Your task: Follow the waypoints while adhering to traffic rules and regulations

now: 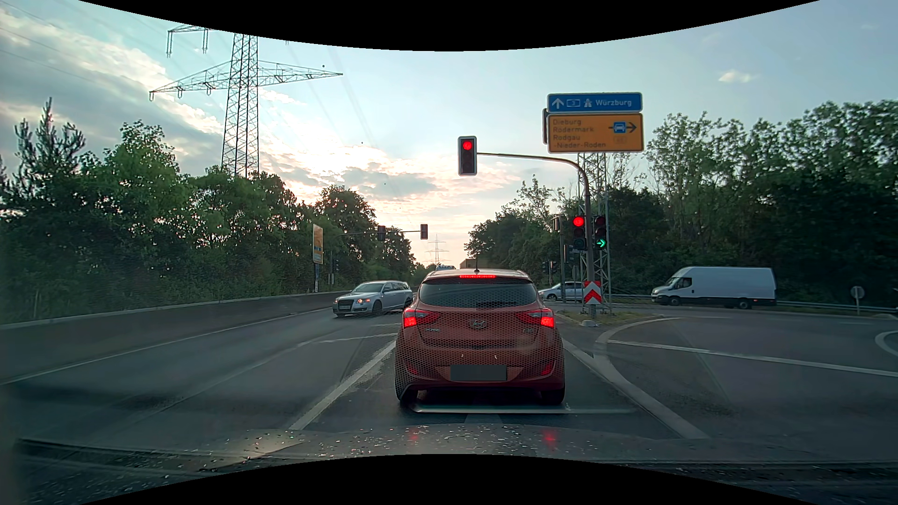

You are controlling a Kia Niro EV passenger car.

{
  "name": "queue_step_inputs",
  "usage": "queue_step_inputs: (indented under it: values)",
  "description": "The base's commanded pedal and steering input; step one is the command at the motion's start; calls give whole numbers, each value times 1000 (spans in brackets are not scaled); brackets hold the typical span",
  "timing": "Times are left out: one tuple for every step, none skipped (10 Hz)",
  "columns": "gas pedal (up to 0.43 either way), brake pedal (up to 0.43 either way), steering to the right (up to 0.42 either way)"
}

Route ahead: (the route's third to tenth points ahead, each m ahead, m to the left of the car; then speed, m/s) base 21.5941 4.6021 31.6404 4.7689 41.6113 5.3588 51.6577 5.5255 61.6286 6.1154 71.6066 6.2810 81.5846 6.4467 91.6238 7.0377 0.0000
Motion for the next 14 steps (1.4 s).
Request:
queue_step_inputs:
  values:
    - [0,299,-5]
    - [0,299,-5]
    - [0,299,-5]
    - [0,299,-5]
    - [0,299,-5]
    - [0,299,-5]
    - [0,299,-5]
    - [0,299,-6]
    - [0,299,-5]
    - [0,299,-5]
    - [0,305,-6]
    - [0,299,-6]
    - [0,305,-5]
    - [0,299,-5]
